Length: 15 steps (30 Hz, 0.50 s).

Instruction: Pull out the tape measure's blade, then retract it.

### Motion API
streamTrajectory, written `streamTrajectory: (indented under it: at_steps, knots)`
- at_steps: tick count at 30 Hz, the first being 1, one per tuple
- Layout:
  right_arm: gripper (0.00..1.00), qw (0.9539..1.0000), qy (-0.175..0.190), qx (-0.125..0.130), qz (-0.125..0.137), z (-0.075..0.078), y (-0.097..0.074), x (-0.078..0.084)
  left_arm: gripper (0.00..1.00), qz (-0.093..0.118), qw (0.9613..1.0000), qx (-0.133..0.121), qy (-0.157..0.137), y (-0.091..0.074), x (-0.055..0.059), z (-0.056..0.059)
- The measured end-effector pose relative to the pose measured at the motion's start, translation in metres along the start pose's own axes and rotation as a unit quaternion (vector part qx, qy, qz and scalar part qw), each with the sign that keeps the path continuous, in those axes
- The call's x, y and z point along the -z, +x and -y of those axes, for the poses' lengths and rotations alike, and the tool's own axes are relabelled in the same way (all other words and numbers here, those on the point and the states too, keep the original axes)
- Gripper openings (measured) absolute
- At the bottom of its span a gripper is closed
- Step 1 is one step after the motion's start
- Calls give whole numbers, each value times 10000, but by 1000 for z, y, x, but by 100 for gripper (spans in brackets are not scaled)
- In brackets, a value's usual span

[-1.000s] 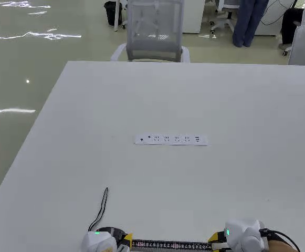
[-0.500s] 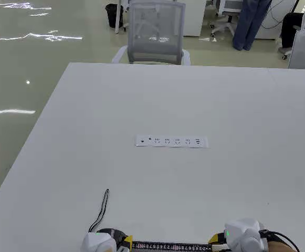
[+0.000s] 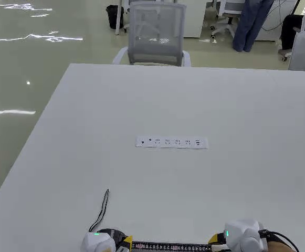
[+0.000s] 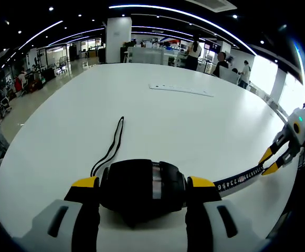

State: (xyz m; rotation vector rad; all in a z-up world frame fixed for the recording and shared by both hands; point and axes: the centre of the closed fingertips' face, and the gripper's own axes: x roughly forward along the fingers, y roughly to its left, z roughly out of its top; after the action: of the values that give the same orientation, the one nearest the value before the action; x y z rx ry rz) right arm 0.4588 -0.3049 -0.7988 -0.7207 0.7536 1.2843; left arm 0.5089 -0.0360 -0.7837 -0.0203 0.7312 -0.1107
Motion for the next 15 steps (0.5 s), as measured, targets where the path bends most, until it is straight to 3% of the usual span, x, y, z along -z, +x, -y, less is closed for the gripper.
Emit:
streamTrajectory:
  at_steps: [15]
  knots:
    - [13, 10000, -22, 5, -20, 1, -1, -5, 64, 22, 10000, 39, -29, 1, 0, -1]
